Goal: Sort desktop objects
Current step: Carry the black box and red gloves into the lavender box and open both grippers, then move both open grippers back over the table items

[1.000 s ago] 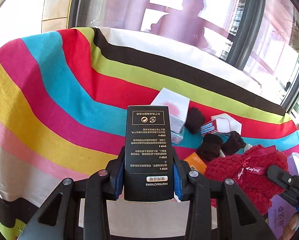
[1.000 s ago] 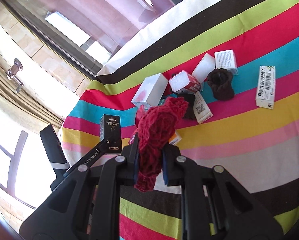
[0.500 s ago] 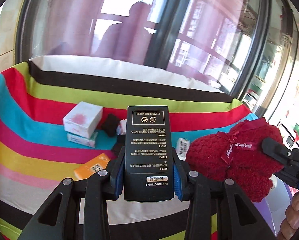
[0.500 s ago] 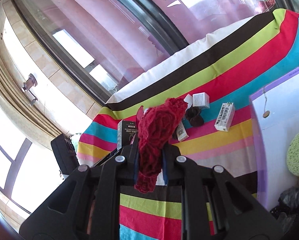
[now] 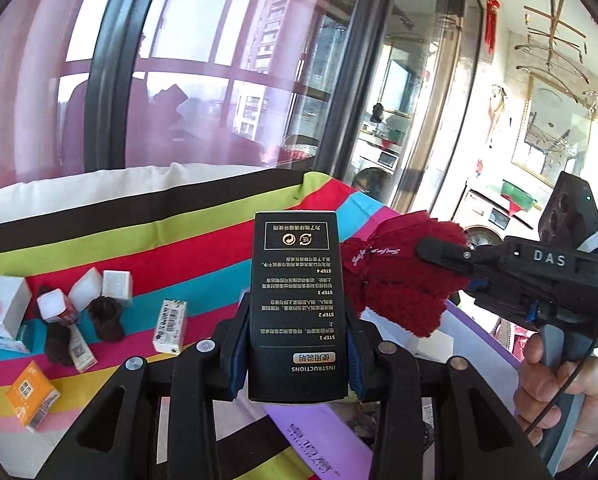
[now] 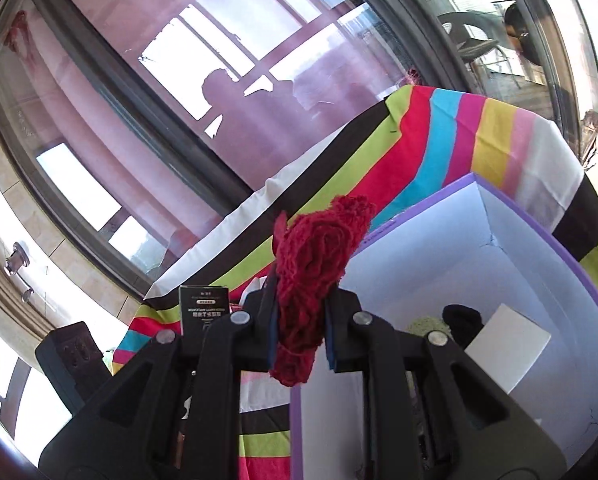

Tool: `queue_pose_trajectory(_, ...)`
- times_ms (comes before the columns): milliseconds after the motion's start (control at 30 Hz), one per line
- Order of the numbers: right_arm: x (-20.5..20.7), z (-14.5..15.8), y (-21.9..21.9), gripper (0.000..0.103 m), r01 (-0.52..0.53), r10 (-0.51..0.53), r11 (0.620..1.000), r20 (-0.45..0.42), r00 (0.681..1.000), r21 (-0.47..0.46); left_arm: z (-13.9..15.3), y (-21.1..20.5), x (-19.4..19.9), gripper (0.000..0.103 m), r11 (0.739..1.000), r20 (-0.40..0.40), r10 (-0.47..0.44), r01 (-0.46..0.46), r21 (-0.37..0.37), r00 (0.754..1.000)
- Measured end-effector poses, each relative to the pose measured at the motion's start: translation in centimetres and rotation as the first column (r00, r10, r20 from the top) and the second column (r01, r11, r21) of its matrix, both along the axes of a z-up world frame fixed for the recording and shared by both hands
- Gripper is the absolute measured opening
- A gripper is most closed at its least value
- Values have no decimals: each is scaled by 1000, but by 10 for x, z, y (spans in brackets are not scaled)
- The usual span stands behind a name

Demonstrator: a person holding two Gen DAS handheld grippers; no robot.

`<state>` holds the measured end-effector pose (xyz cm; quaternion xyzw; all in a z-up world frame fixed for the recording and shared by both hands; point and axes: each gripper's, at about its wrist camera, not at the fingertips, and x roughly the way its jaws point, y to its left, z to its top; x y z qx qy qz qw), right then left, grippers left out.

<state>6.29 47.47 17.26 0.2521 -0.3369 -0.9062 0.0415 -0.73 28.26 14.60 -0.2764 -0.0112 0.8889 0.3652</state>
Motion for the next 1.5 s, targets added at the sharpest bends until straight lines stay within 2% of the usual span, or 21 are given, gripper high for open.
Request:
queue_pose_trajectory(100,1,-13,21,20,54,-54,998,27,998,-17,0,24,8,39,998,-11,-64,63,-17,998)
queue_pose_trajectory(200,-3,-27,32,20,76,-74,997,62,995,-28,-7,42,10,39,993,20,-117,117,-24,993)
queue_pose_trajectory(367,-11,-50,41,20,89,-82,995,119,989,-53,-26,63,9,40,986,86,-153,158,-57,984)
queue_pose_trajectory(467,-11,-58,49,24,116,-105,991,146,984,-73,-36,68,7,42,983,114,-163,171,-72,980)
queue_pose_trajectory(533,-13,-62,50,31,119,-105,990,158,982,-81,-38,69,7,56,983,120,-158,167,-75,980)
queue_pose_trajectory(567,-13,-63,51,33,123,-109,989,159,981,-83,-38,68,6,58,983,116,-156,165,-76,981)
queue_pose_trajectory(600,-13,-63,51,40,127,-112,988,162,980,-84,-38,68,7,63,984,112,-154,163,-77,982)
queue_pose_trajectory(633,-12,-63,52,56,129,-114,988,163,980,-85,-38,68,7,71,984,111,-153,162,-75,982)
queue_pose_trajectory(700,-11,-63,52,72,142,-127,986,158,979,-87,-37,65,7,79,986,103,-146,153,-70,984)
queue_pose_trajectory(1100,-8,-53,40,72,151,-144,988,143,979,-34,-31,41,2,80,993,81,-105,109,-51,991)
queue_pose_trajectory(1333,-10,-43,23,72,125,-122,992,118,986,-18,-32,5,-3,80,999,78,-35,38,-31,996)
queue_pose_trajectory(1500,-8,-38,13,72,119,-117,993,108,987,-6,-42,-29,-9,80,999,103,41,-39,-20,994)
